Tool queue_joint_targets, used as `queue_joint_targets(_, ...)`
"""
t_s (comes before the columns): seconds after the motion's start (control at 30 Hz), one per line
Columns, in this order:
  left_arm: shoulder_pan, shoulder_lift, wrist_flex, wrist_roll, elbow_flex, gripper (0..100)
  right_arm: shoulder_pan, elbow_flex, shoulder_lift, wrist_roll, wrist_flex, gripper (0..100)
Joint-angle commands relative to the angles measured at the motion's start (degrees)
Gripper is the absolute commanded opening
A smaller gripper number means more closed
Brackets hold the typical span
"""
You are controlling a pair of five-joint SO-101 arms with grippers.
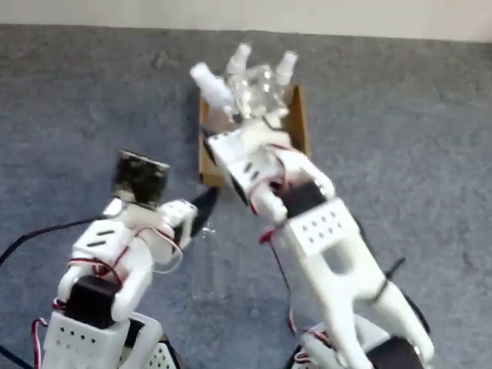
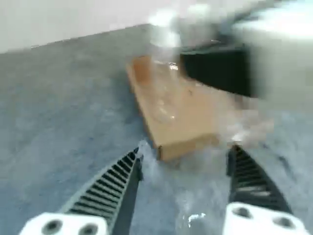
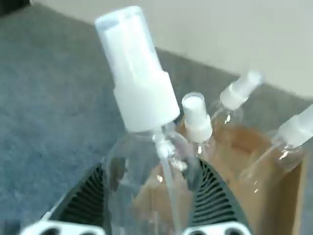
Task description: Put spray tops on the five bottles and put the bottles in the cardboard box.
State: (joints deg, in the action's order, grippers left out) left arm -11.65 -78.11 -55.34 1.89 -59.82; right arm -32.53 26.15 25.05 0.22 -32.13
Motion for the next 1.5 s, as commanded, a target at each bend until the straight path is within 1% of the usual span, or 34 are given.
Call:
queue_joint_targets(0.0,-1.9,0.1,0.3,-1.1,-1.0,33,-2.4,-10.4,-4.9,-2.7,-4.9,0.3)
queue_joint_targets(0.07,0.0,0.3,3.1,-1.2,-2.2,33,-3.4,-13.5,-6.5,-3.0,-8.5,0.3)
queue_joint_targets(0.17,3.8,0.3,11.3,-1.3,-6.4,33,-6.0,-17.5,-6.1,-2.8,-15.3,0.3)
queue_joint_targets(0.23,5.2,0.3,15.0,-1.3,-8.3,33,-7.0,-19.8,-4.6,-2.7,-20.2,0.3)
queue_joint_targets(0.43,5.4,0.3,15.2,-1.3,-8.5,33,-6.5,-21.9,2.4,-2.3,-27.6,0.3)
queue_joint_targets(0.5,5.5,0.3,15.3,-1.3,-8.6,33,-5.8,-21.7,5.0,-0.4,-29.1,0.3)
queue_joint_targets(0.67,5.5,0.3,15.3,-1.3,-8.7,33,-2.4,-18.2,10.2,0.2,-29.4,0.3)
queue_joint_targets(0.8,5.5,0.2,15.3,-1.3,-8.7,33,1.5,-15.3,10.6,1.1,-28.7,0.3)
queue_joint_targets(0.87,5.5,-0.2,15.2,-1.3,-8.9,32,4.6,-13.6,10.6,2.3,-23.8,0.3)
queue_joint_targets(0.93,5.5,-0.4,15.2,-1.3,-9.9,28,8.7,-10.7,10.5,2.5,-17.2,0.3)
queue_joint_targets(0.97,5.7,-0.4,15.2,-1.4,-10.1,25,10.6,-8.7,10.5,2.5,-13.6,0.3)
queue_joint_targets(1.07,10.1,-0.4,15.6,-1.1,-10.8,13,14.4,-0.6,9.0,2.5,-1.2,0.3)
queue_joint_targets(1.13,12.3,-0.4,15.6,-0.2,-11.4,6,15.5,4.4,6.5,2.3,7.5,0.3)
queue_joint_targets(1.2,13.1,-0.4,16.3,2.5,-11.9,0,15.7,8.5,2.6,2.2,15.3,0.3)
queue_joint_targets(1.27,13.0,-0.4,16.5,2.4,-12.0,1,15.7,11.4,-1.8,2.2,21.2,0.3)
queue_joint_targets(1.33,12.9,-0.4,16.4,2.3,-12.0,1,15.7,12.8,-6.0,2.2,25.5,0.3)
queue_joint_targets(1.47,12.9,-0.4,16.4,2.3,-12.0,0,15.7,11.7,-12.7,2.2,31.2,0.3)
